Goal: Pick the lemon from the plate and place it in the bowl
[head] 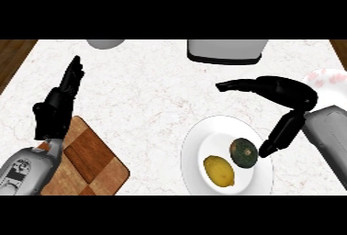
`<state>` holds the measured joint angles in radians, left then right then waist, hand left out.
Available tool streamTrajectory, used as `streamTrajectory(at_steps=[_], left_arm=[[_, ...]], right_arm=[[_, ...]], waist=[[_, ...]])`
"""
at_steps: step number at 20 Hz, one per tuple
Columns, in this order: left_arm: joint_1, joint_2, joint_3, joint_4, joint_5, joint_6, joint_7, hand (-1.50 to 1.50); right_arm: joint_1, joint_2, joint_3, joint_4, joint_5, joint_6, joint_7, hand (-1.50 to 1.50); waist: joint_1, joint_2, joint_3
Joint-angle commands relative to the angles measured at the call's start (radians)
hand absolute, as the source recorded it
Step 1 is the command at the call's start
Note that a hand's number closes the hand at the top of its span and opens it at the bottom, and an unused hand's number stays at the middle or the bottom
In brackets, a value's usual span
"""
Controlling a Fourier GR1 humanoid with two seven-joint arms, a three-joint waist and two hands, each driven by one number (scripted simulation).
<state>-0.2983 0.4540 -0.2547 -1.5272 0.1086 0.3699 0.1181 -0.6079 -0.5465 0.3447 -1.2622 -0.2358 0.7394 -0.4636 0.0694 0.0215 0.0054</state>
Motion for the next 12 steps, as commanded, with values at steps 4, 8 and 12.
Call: streamTrajectory(at_steps=[4, 8, 12], left_arm=[[-0.035, -0.011, 0.014, 0.022, -0.015, 0.009, 0.015, 0.00], [0.038, -0.002, 0.029, 0.010, -0.008, -0.003, -0.028, 0.00], [0.012, 0.006, 0.040, -0.017, -0.007, -0.010, 0.037, 0.00]], right_arm=[[-0.156, -0.051, 0.144, -0.020, 0.270, 0.085, -0.185, -1.50], [-0.182, -0.052, 0.253, -0.023, 0.383, 0.037, -0.249, -1.50], [-0.180, -0.063, 0.344, 0.004, 0.457, -0.005, -0.334, -1.50]], waist=[[-0.019, -0.005, -0.003], [-0.020, -0.010, -0.004], [-0.032, -0.012, -0.004]])
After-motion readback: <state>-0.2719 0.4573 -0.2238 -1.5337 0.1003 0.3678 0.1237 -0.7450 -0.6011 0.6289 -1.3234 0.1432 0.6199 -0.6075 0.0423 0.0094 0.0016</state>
